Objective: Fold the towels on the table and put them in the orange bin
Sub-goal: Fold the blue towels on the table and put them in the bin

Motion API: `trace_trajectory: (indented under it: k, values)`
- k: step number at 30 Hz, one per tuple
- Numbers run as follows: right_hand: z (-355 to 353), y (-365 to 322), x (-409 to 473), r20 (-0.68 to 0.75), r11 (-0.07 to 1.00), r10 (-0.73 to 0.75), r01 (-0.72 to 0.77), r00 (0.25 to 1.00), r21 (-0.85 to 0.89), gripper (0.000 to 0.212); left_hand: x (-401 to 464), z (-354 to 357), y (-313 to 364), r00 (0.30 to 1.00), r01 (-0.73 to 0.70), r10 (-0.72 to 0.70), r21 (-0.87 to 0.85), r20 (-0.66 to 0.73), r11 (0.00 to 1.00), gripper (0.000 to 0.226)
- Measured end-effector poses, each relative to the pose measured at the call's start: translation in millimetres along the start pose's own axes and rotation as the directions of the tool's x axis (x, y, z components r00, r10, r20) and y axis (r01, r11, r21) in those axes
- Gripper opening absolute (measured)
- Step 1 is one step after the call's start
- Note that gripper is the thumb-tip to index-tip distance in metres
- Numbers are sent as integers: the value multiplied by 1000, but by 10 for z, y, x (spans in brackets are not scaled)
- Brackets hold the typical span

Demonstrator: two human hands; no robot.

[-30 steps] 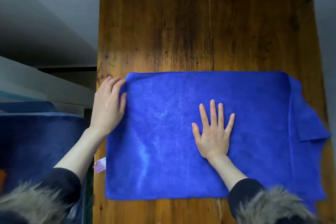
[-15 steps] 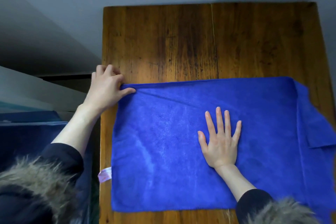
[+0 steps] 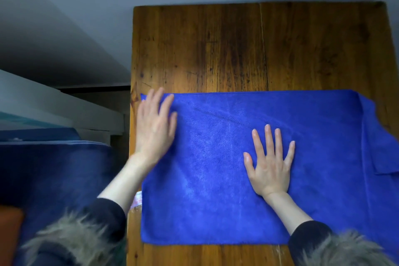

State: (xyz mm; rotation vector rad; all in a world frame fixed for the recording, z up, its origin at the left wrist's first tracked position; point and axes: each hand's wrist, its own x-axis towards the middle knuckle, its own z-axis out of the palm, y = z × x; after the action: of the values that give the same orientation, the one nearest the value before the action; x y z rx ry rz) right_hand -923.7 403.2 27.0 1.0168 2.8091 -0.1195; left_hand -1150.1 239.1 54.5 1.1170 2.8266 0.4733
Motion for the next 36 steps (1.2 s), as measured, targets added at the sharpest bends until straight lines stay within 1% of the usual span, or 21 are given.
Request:
trace_trajectory:
  k: [2,4,6,9,12,16,19,22,25,30,33,35,36]
  values:
    - [5,-1,-2,-6,1000,0,0,1000,-3,61,-244,156,119,989,4,-7,21,145,1000,51]
    - [20,0,-4,-13,1000,-3,3,1000,-5,61,-393,267,106,978,8,-30,106,208,994,56]
    - [32,2,-4,-25,1000,-2,1,1000,-4,60,-416,305,26,978,-24,-12,167,209,986,56]
    - [42,-8,-18,-28,1000,-6,6,1000,0,60,-401,315,-72,981,-66,29,192,193,979,56]
    - [36,-79,-10,-27,1000,20,-20,999,5,59,-408,304,-145,982,-73,33,215,187,974,56]
    - [6,-195,-18,-3,998,50,-50,999,28,62,-420,239,-224,976,-45,-10,243,219,969,58]
    - [-33,-138,-26,23,996,21,-23,1000,84,62,-423,198,-118,970,15,-76,251,232,968,59]
    - [-98,50,-55,30,984,-60,54,998,171,57,-450,211,210,972,40,-86,208,218,977,58]
    - [-180,363,-121,37,978,-68,59,997,202,53,-505,315,715,969,-20,-15,141,246,990,56]
    - [-313,1200,-307,15,984,50,-51,999,168,55,-581,627,1691,945,-132,104,70,308,989,55]
    - [-411,1760,-393,-99,983,95,-77,991,164,53,-611,796,2252,933,-202,177,49,312,978,53]
    - [-465,2112,-377,-173,975,161,-129,972,180,51,-606,900,2573,928,-243,218,47,302,969,52]
    - [-483,2275,-347,-184,971,190,-157,964,183,52,-593,952,2710,925,-262,237,48,298,964,51]
